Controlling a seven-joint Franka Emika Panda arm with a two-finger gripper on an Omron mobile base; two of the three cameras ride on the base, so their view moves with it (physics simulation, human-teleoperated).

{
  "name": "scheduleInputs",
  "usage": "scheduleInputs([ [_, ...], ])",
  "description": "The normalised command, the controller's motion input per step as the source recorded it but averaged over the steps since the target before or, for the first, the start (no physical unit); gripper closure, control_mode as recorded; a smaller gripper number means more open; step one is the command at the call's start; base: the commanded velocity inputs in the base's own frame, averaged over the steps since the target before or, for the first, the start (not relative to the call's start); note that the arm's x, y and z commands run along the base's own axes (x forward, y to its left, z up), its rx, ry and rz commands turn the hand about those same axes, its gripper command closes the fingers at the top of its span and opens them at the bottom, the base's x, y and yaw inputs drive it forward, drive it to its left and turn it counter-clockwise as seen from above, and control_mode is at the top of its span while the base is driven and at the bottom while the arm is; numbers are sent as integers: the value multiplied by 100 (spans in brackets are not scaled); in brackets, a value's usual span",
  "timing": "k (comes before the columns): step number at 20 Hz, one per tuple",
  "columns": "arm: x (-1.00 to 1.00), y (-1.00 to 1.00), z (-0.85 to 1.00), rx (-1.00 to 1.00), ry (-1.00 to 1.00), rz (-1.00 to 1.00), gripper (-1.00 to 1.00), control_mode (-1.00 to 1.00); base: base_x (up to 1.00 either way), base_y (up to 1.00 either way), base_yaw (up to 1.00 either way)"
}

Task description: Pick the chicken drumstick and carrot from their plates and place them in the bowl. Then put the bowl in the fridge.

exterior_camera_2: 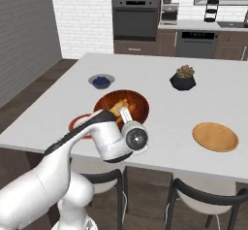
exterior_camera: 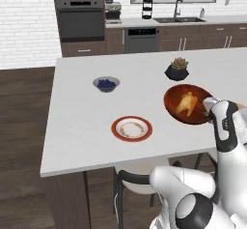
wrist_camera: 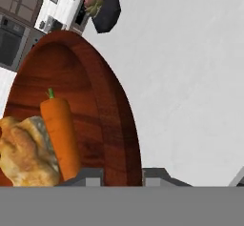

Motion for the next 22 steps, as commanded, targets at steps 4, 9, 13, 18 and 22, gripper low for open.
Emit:
scheduleInputs([
  [4,-70,28,79,6,18,3,100,-100,0,0,0],
  [9,-66,21,63,1,3,0,100,-100,0,0,0],
  [13,-34,11,23,0,0,0,100,100,-6,2,0],
  [18,0,0,0,0,0,0,100,100,-48,-77,-43],
  [22,0,0,0,0,0,0,100,100,-5,-9,-94],
])
